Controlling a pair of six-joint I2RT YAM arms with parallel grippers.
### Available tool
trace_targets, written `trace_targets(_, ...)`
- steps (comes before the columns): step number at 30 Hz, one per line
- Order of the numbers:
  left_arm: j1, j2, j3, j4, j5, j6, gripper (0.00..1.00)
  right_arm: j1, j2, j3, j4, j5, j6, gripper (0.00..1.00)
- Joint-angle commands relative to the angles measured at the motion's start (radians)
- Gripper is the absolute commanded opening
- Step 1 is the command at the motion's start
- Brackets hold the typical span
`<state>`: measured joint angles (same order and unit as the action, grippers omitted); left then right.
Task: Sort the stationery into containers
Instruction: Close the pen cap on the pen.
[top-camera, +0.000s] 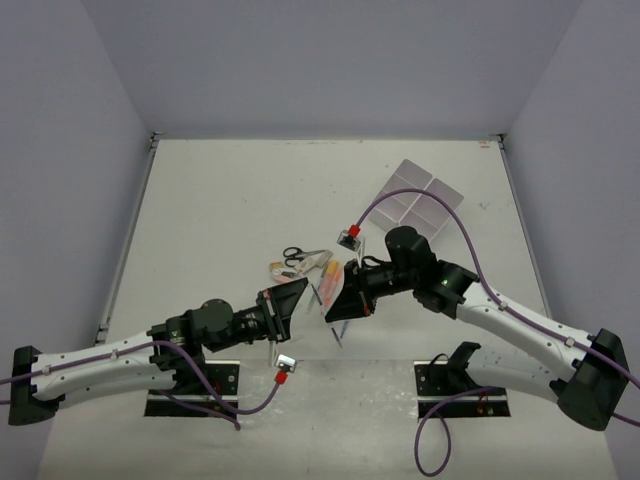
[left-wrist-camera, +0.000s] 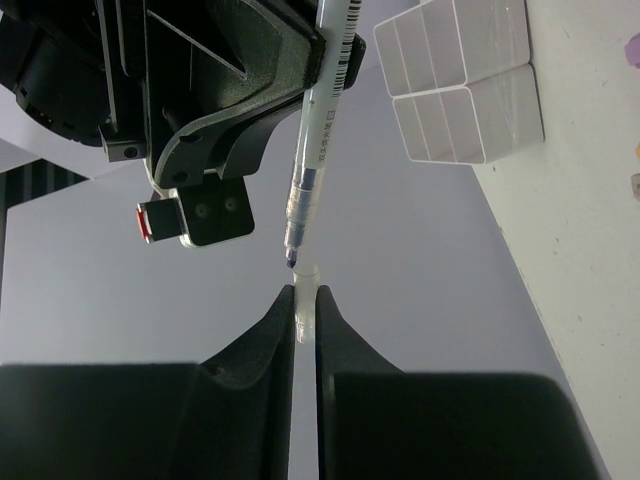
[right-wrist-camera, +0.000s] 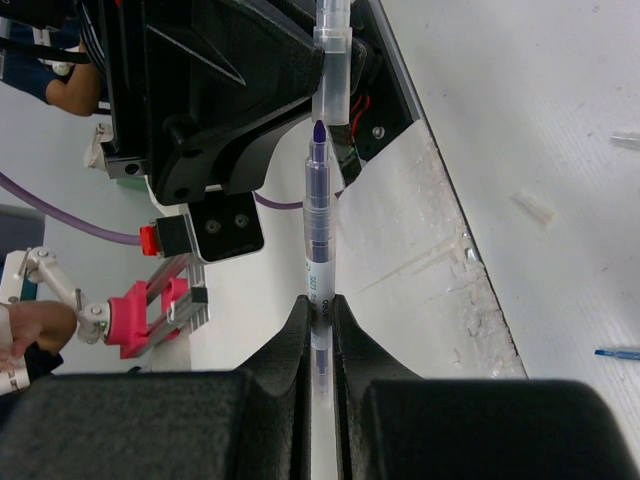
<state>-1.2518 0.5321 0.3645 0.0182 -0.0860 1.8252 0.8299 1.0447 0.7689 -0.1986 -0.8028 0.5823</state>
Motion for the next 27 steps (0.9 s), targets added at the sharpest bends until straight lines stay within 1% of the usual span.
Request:
trace_targets(1, -0.003, 0.008, 0.02, 0.04, -0.022, 0.003, 0.0, 0.0, -0.002, 0.023, 0.015, -0.017, -0.013, 0.0)
trace_targets(27, -0.003, 0.002, 0.031, 0.046, -0.034, -0.004, 0.0, 0.011, 0.005, -0.016, 0.021, -0.015, -0.026, 0.0)
